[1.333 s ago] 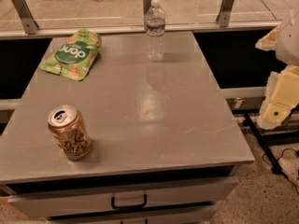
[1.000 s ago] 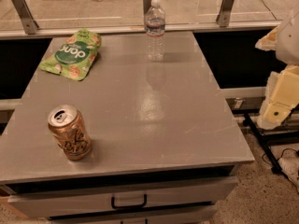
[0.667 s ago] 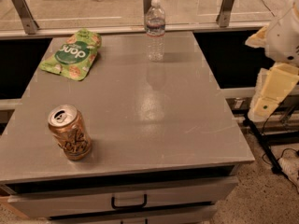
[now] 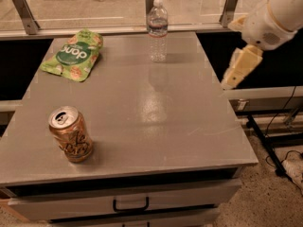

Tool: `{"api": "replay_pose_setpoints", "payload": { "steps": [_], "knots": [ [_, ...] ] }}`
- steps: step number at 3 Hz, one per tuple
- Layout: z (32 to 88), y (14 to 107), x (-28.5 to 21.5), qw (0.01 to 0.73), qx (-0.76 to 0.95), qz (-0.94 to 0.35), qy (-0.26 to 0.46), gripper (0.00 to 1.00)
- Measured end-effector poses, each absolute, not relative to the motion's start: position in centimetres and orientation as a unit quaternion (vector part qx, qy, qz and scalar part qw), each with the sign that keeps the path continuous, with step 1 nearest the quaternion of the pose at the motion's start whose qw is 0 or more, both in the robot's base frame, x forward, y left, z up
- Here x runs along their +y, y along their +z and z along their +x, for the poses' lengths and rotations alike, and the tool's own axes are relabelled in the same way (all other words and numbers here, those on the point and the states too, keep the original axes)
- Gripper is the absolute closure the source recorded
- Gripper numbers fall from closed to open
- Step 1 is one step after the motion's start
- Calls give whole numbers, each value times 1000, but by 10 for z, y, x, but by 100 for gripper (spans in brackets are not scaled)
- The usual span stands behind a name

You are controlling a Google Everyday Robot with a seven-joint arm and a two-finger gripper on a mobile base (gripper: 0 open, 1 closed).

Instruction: Knock water bottle over

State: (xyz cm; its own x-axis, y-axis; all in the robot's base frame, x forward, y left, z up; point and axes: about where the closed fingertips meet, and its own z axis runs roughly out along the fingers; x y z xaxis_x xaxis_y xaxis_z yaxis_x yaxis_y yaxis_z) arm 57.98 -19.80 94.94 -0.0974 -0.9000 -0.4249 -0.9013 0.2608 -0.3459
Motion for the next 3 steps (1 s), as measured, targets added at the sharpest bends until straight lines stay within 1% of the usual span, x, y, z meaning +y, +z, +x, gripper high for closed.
{"api": "replay_pose_setpoints", "payload": {
  "steps": [1, 2, 3],
  "knots": [
    [644, 945, -185, 353, 737, -576, 33, 0],
    [695, 943, -166, 412, 727, -543, 83, 0],
    [734, 938, -140, 456, 709, -516, 153, 0]
  ]
}}
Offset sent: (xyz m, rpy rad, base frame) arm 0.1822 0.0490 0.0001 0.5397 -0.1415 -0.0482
